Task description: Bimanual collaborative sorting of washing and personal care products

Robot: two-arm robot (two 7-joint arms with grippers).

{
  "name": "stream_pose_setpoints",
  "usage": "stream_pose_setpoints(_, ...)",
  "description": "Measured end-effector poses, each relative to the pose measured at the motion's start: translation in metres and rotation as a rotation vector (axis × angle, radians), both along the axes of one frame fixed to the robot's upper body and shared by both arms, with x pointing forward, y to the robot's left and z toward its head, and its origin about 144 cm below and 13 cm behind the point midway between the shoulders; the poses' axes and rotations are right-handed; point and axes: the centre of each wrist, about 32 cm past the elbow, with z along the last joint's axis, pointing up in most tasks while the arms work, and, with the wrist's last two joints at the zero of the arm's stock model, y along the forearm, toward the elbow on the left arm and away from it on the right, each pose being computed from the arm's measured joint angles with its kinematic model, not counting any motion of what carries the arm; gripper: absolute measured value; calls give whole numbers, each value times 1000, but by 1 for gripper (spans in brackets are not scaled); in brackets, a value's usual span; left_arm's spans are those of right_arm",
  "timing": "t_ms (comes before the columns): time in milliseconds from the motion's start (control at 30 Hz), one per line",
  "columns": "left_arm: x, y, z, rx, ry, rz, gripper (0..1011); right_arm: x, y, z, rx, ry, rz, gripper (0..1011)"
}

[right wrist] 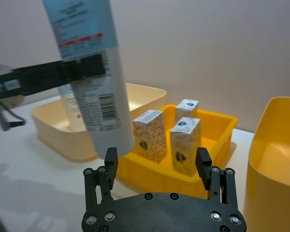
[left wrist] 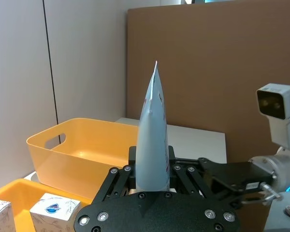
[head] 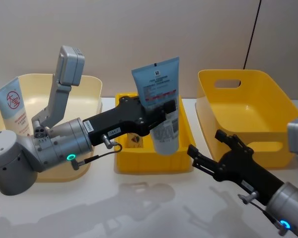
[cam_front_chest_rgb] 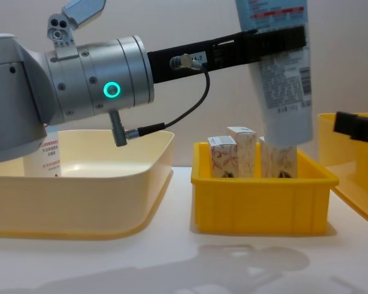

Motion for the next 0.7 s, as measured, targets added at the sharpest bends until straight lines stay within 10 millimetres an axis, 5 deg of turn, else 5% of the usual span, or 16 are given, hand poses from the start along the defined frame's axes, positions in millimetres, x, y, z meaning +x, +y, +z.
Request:
stream_pose_setpoints(333,0,-1,0,-1,1,-4,300,-14,-26,18,12,27,131,1001)
stream_pose_setpoints(700,0,-1,0,-1,1,-6,300,-12,-24,31,14,27,179,1001)
